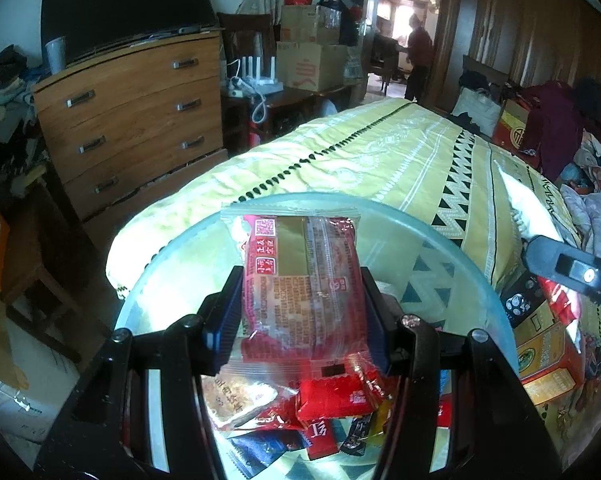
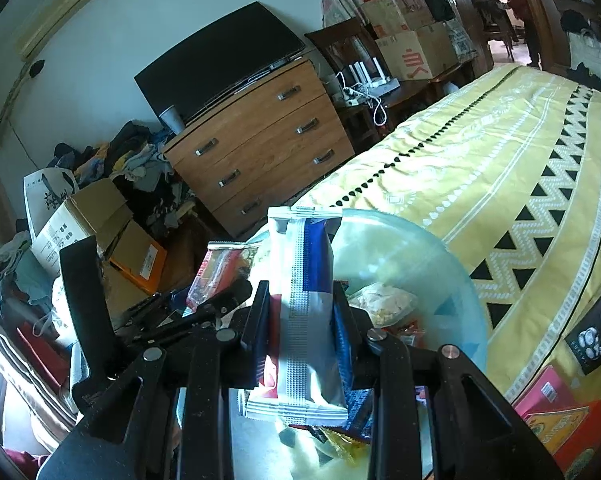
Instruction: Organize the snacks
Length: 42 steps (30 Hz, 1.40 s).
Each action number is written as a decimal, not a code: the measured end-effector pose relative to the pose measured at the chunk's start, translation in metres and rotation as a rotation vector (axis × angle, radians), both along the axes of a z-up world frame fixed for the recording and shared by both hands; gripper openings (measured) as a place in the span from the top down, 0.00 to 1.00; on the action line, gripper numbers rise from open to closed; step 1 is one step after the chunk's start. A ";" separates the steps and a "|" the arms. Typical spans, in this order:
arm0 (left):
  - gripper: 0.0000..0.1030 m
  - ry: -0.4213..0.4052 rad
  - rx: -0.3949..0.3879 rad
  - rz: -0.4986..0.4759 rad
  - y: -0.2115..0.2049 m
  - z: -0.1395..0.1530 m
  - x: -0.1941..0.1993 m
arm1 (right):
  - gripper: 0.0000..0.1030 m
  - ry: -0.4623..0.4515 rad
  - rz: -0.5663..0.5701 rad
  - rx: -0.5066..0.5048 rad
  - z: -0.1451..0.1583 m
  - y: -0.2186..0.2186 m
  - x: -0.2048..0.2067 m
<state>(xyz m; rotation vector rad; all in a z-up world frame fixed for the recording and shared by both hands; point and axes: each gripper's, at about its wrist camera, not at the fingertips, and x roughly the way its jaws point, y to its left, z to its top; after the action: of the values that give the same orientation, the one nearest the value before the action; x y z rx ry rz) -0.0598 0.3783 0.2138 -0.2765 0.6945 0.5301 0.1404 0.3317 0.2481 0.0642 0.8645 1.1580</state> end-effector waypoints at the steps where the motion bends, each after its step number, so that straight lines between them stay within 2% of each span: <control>1: 0.47 -0.002 0.003 -0.006 -0.003 0.001 0.002 | 0.69 -0.002 -0.005 0.004 0.001 -0.003 0.000; 6: 0.47 -0.013 0.013 -0.031 -0.011 0.005 0.011 | 0.69 -0.008 -0.030 0.010 0.008 -0.015 0.007; 14: 0.47 -0.022 0.013 -0.016 -0.007 0.004 0.015 | 0.69 -0.007 -0.044 0.025 0.009 -0.026 0.014; 42: 0.47 -0.010 -0.001 -0.006 -0.007 -0.003 0.027 | 0.69 0.016 -0.035 0.016 -0.006 -0.016 0.027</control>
<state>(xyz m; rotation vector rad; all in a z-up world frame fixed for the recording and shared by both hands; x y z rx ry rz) -0.0329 0.3709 0.2111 -0.2778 0.6861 0.5220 0.1677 0.3158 0.2417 0.1014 0.8646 1.1328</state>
